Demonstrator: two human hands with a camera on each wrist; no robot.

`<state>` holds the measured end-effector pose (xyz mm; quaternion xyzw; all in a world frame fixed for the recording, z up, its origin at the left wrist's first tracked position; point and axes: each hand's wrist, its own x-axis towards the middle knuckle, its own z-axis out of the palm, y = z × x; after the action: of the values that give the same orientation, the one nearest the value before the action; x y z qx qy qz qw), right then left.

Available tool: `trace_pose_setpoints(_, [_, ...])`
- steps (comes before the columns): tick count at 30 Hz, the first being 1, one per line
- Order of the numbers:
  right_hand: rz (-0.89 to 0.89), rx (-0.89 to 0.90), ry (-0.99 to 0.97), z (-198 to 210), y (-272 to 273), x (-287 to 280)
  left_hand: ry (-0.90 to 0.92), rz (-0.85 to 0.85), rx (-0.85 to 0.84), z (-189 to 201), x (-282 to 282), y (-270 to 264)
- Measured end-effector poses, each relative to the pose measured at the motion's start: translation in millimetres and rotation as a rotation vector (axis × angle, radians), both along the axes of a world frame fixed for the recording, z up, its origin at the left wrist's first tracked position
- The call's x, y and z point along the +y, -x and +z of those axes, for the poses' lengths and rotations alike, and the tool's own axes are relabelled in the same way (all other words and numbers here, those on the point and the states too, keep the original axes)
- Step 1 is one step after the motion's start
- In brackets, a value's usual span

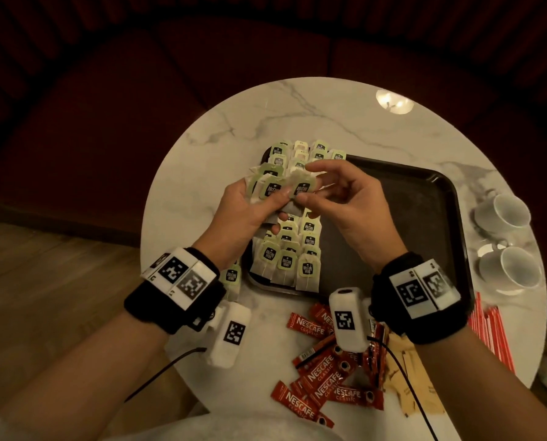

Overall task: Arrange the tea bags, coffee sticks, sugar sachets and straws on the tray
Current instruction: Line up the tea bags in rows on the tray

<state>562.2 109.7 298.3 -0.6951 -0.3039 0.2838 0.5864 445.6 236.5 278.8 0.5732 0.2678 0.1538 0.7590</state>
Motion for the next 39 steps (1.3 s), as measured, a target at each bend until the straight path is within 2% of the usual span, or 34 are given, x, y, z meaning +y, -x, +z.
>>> trace_pose_setpoints(5, [-0.049,-0.089,0.082,0.8,2.5,3.4,0.150,-0.013,-0.032,6.0,-3.3,-1.8])
trace_pose_setpoints(11, [-0.021,-0.099,0.099,1.5,3.4,5.5,0.029,0.009,0.018,2.8,-2.9,-2.1])
trace_pose_setpoints(17, [0.052,0.063,0.033,3.5,1.2,1.1,0.062,0.013,-0.001,2.7,-1.1,-1.6])
trace_pose_setpoints(22, [0.024,0.193,-0.044,-2.3,-2.8,-3.8,0.119,-0.015,-0.038,5.2,0.5,-1.2])
trace_pose_setpoints(29, [0.037,0.289,-0.073,-5.6,-3.7,-3.5,0.174,-0.059,-0.053,6.1,0.8,-1.0])
trace_pose_setpoints(39, [0.026,0.244,-0.020,-6.3,-2.9,-2.8,-0.002,0.045,0.030,1.4,-1.5,-3.3])
